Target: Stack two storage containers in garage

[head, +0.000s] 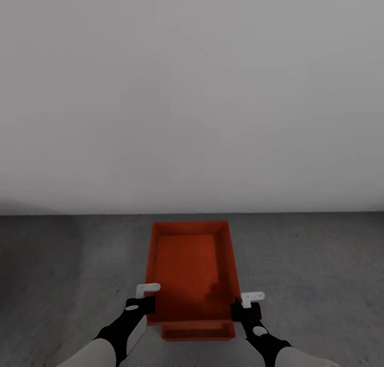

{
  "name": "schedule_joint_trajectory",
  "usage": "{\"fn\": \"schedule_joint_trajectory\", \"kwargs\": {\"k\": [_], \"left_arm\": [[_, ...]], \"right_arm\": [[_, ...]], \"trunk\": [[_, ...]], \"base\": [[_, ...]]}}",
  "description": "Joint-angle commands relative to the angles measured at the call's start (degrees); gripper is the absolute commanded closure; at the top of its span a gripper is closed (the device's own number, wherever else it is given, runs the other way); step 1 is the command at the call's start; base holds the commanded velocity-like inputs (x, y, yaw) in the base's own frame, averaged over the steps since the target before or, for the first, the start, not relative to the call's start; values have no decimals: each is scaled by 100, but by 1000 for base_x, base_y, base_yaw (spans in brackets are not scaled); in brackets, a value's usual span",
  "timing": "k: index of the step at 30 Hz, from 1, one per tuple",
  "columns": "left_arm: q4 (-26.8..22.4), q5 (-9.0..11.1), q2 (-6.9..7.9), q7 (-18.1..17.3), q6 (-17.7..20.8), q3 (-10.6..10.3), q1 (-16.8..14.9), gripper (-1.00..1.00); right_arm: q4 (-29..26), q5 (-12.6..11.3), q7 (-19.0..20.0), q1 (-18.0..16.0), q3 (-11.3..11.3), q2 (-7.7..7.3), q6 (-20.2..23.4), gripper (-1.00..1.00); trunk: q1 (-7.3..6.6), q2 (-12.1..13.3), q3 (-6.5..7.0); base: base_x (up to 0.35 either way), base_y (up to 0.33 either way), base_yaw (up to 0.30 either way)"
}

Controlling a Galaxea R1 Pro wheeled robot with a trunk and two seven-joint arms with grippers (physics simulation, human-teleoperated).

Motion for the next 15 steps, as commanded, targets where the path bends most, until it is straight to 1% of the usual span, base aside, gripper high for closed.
{"fn": "schedule_joint_trajectory", "kwargs": {"k": [1,11,15], "left_arm": [[-27,12,1,58,34,49,-3,100],[-26,12,1,58,38,49,-1,100],[-26,11,1,58,36,50,-1,100]], "right_arm": [[19,-199,-72,-3,-148,-1,-52,100],[19,-193,-75,-3,-148,-7,-52,100],[19,-193,-71,-3,-148,-8,-52,100]], "trunk": [[0,-4,-14],[0,-4,-101],[0,-4,-113]], "base": [[0,0,0],[0,0,0],[0,0,0]]}}
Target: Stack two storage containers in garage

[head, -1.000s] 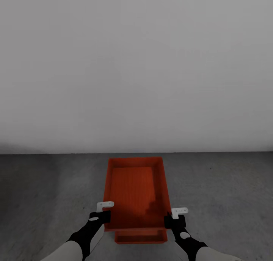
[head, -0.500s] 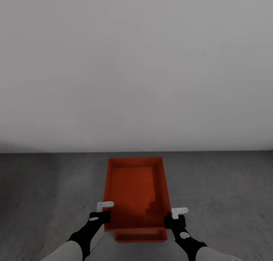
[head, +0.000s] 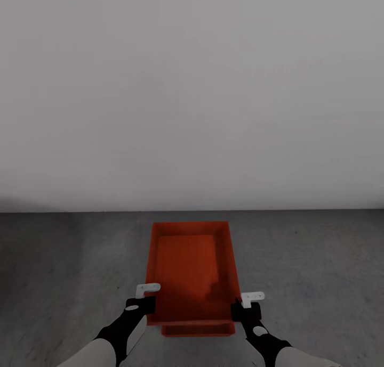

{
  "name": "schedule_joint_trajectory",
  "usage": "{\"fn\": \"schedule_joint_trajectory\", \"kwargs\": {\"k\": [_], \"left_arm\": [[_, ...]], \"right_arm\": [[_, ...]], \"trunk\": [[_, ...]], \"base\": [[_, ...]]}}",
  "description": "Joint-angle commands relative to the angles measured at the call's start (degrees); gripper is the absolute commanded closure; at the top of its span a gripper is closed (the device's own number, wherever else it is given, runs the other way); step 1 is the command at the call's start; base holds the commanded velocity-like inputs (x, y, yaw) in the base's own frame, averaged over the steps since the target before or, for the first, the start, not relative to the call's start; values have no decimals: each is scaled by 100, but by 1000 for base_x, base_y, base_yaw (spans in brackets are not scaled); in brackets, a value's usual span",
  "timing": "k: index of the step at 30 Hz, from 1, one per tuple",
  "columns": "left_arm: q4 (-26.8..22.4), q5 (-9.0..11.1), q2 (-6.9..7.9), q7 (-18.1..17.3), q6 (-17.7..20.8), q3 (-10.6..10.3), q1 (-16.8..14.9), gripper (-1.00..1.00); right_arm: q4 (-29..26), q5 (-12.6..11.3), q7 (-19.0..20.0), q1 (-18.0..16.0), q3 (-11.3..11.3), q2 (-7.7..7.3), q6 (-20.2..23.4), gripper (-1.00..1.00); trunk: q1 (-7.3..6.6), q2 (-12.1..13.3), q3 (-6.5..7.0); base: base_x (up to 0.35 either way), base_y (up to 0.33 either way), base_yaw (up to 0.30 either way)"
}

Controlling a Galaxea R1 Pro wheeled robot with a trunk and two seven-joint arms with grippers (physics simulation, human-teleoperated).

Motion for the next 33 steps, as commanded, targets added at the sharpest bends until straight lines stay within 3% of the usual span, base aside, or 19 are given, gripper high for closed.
{"fn": "schedule_joint_trajectory", "kwargs": {"k": [1,33], "left_arm": [[-27,17,4,59,36,44,-3,100],[-29,18,4,59,31,46,-3,100]], "right_arm": [[18,-191,-88,-3,-143,-2,-50,100],[18,-188,-88,-3,-143,0,-50,100]], "trunk": [[0,-4,-6],[0,-4,-8]], "base": [[0,0,0],[0,-30,0]]}}
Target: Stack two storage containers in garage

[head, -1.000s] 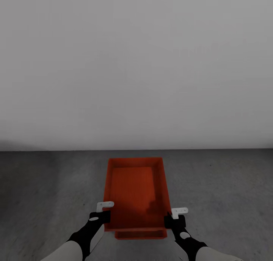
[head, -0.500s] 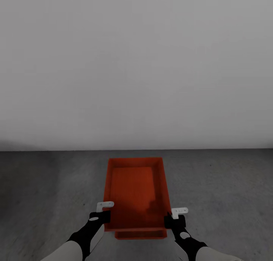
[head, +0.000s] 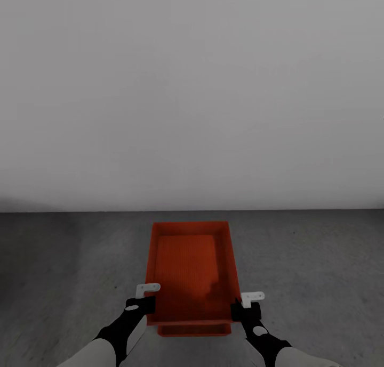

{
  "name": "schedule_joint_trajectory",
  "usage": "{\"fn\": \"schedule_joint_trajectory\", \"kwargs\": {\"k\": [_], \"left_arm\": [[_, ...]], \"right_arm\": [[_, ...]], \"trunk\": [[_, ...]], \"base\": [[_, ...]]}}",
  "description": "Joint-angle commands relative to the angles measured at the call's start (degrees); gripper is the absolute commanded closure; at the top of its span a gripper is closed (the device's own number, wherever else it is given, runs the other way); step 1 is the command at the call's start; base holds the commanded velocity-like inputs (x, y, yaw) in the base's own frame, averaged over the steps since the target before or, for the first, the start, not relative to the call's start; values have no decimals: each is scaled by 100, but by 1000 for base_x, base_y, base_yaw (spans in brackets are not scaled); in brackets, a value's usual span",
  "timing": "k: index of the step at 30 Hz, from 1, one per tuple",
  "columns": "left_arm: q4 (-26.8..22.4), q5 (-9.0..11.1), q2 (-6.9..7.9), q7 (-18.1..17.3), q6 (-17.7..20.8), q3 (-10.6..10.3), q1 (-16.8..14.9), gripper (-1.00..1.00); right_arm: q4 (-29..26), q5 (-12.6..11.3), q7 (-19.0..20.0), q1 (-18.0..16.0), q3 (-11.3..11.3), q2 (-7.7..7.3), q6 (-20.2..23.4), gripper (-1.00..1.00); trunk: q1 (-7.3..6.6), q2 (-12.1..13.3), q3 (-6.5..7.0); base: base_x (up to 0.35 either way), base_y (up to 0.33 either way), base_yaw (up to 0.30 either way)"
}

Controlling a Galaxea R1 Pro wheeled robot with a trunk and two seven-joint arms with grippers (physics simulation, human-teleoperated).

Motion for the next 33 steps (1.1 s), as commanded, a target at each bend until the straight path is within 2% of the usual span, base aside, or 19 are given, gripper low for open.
{"fn": "schedule_joint_trajectory", "kwargs": {"k": [1,33], "left_arm": [[-27,12,2,59,35,48,-4,100],[-32,3,2,59,40,51,-4,100]], "right_arm": [[21,-202,-79,-3,-137,-2,-51,100],[21,-202,-79,-3,-137,-3,-56,100]], "trunk": [[1,-4,-5],[1,-4,-5]], "base": [[0,-16,0],[0,-1,0]]}}
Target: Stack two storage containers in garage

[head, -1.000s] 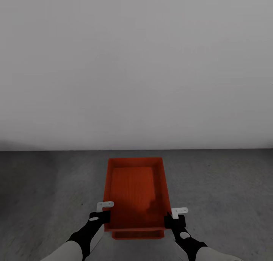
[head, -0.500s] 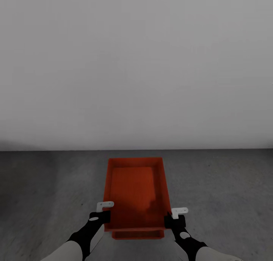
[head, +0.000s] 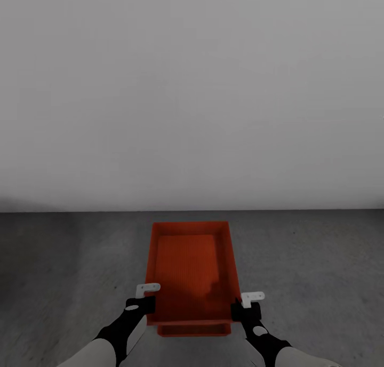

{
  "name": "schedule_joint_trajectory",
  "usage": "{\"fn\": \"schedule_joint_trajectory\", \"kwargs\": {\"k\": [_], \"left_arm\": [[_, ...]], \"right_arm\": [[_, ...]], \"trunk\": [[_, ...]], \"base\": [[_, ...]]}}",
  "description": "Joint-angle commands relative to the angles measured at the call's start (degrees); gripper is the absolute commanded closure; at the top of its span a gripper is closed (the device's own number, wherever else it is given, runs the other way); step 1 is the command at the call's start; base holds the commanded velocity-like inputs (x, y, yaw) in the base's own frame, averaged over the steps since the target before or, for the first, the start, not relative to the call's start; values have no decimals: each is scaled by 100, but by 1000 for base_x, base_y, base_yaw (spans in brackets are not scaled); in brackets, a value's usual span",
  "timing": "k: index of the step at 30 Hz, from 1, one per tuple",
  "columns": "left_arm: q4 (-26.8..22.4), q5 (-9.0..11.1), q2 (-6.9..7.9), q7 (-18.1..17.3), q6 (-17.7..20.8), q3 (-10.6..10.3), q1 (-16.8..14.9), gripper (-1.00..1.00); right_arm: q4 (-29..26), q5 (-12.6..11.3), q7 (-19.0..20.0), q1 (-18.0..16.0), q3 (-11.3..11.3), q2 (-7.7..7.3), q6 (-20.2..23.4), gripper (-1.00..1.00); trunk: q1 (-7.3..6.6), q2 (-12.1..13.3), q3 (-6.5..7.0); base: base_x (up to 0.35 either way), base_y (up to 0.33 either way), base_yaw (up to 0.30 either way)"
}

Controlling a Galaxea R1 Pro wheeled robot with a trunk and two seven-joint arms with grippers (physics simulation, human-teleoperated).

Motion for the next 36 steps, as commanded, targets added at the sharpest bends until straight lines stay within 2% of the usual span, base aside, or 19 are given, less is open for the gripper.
{"fn": "schedule_joint_trajectory", "kwargs": {"k": [1,4,36], "left_arm": [[-26,12,3,59,34,49,-4,100],[-21,12,3,59,36,51,-5,100],[-18,21,3,59,38,52,-4,100]], "right_arm": [[19,-197,-83,-3,-135,0,-49,100],[19,-198,-87,-3,-135,-1,-50,100],[19,-198,-87,-3,-135,4,-46,100]], "trunk": [[0,-4,-5],[0,-4,-5],[703,-1287,-579]], "base": [[0,0,0],[0,0,0],[0,0,0]]}}
